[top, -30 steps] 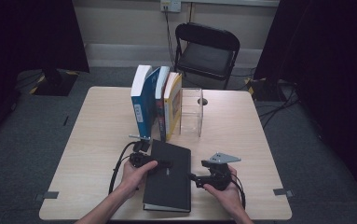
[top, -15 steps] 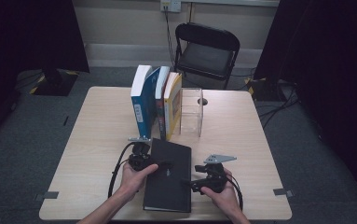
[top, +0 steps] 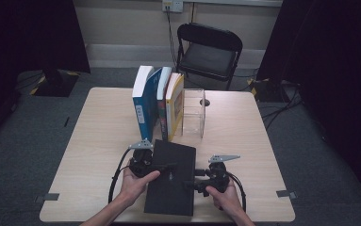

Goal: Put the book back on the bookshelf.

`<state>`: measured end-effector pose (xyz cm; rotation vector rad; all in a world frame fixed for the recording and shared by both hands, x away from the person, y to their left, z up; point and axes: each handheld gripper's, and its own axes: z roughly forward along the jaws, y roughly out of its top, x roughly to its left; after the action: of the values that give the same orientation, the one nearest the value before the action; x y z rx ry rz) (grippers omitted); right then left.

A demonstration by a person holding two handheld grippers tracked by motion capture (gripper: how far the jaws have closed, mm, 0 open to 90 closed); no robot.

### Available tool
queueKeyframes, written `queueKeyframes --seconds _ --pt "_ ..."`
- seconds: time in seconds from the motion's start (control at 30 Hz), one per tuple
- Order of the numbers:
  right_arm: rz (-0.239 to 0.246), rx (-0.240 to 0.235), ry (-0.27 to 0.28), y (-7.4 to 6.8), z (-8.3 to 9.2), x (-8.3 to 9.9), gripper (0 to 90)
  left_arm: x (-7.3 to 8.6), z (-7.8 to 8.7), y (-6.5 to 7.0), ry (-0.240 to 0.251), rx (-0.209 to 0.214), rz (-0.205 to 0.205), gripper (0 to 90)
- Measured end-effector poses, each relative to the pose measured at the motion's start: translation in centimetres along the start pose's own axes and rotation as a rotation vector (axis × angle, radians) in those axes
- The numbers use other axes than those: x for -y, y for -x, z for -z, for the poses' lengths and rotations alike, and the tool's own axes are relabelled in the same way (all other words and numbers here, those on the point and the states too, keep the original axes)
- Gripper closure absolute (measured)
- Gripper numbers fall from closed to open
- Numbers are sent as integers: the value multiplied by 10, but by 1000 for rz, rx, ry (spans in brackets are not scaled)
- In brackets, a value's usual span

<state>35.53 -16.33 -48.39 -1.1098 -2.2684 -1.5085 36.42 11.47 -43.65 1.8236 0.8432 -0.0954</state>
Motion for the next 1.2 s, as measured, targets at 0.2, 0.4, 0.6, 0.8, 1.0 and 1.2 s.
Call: queueKeyframes --seconds 0.2,0.4,0.6,0.8,1.0,1.2 --pt "-31 -114 -1 4 -4 -1 90 -2 3 12 21 9 -83 563" --pt "-15 -131 -37 -2 -5 -4 90 -3 4 16 28 18 -116 563" --pt "19 -90 -43 -10 0 -6 105 -4 6 19 41 40 -155 564" --pt "119 -10 -3 -21 10 -15 176 -9 10 19 76 58 -160 564" --pt "225 92 41 -35 22 -22 247 -13 14 23 107 67 -186 556" --pt "311 160 101 -44 37 -29 326 -13 14 32 127 41 -248 535"
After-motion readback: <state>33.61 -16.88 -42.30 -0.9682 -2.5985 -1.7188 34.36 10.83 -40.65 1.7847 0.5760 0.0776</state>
